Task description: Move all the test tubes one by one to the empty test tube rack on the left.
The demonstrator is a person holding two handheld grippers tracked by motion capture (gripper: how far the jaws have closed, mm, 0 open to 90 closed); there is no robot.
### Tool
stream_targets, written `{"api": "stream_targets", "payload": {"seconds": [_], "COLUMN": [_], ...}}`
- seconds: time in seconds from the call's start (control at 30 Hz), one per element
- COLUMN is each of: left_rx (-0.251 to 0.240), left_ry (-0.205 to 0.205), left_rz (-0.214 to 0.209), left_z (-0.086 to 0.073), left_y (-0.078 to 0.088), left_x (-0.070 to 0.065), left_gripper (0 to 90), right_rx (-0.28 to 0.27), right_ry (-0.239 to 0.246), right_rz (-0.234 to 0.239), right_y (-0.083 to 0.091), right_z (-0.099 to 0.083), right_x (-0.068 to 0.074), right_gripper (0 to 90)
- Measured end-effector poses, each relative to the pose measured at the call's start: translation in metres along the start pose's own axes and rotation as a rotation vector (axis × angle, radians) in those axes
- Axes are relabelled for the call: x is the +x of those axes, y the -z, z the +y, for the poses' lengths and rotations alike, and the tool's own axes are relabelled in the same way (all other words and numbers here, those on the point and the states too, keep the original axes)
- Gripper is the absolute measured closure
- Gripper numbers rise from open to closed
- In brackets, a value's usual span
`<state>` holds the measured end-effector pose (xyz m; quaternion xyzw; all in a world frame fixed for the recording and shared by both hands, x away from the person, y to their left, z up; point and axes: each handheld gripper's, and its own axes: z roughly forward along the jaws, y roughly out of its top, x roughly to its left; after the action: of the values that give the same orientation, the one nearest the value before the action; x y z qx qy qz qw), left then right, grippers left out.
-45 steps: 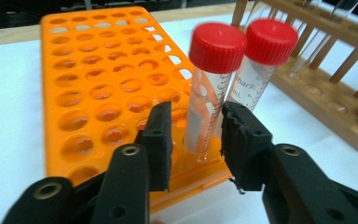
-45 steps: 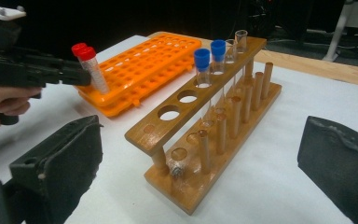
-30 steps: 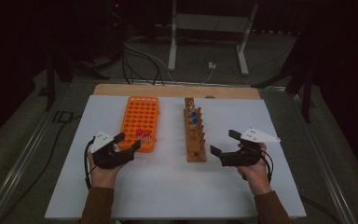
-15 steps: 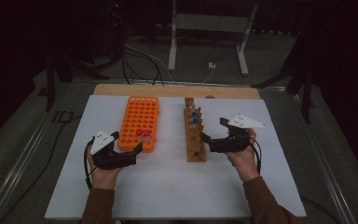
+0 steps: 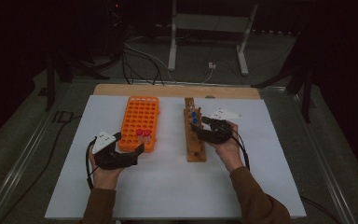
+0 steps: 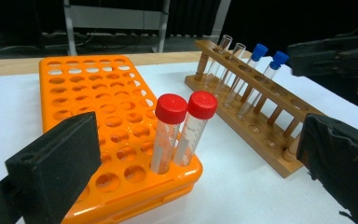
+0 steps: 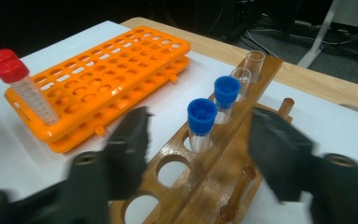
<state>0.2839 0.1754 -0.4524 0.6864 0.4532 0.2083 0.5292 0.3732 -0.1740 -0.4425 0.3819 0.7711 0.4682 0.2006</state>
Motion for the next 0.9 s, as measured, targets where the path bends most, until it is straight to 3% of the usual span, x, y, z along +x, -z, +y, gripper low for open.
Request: {"api": "stream_targets", "payload": {"seconds": [0.1,0.37,0.73,0.9], "left_rx": [0.005,0.011,0.02,0.018], "left_ry": [0.001,0.001,-0.004,-0.004], "left_rz": [-0.001,0.0,0.0,0.003], "left_z": [-0.001,-0.002,-0.003,-0.003], "left_y": [-0.001,-0.003,-0.004,-0.004], "left_x": [0.0,0.0,-0.001,0.0], "left_gripper": [0.4,0.5,0.4,0.5], "right_rx": [0.008,0.041,0.037,0.006], "right_ry": [0.0,-0.002,0.011,0.0], "right_rz": [-0.01,-0.018,-0.043,-0.039], "right_y": [-0.007,-0.024,-0.03,-0.02], "right_z": [-0.001,-0.002,-0.004,-0.002], "right_x": [-0.001,-0.002,0.002,0.002], "right_gripper": [57.5,74.7,77.1,77.2]}}
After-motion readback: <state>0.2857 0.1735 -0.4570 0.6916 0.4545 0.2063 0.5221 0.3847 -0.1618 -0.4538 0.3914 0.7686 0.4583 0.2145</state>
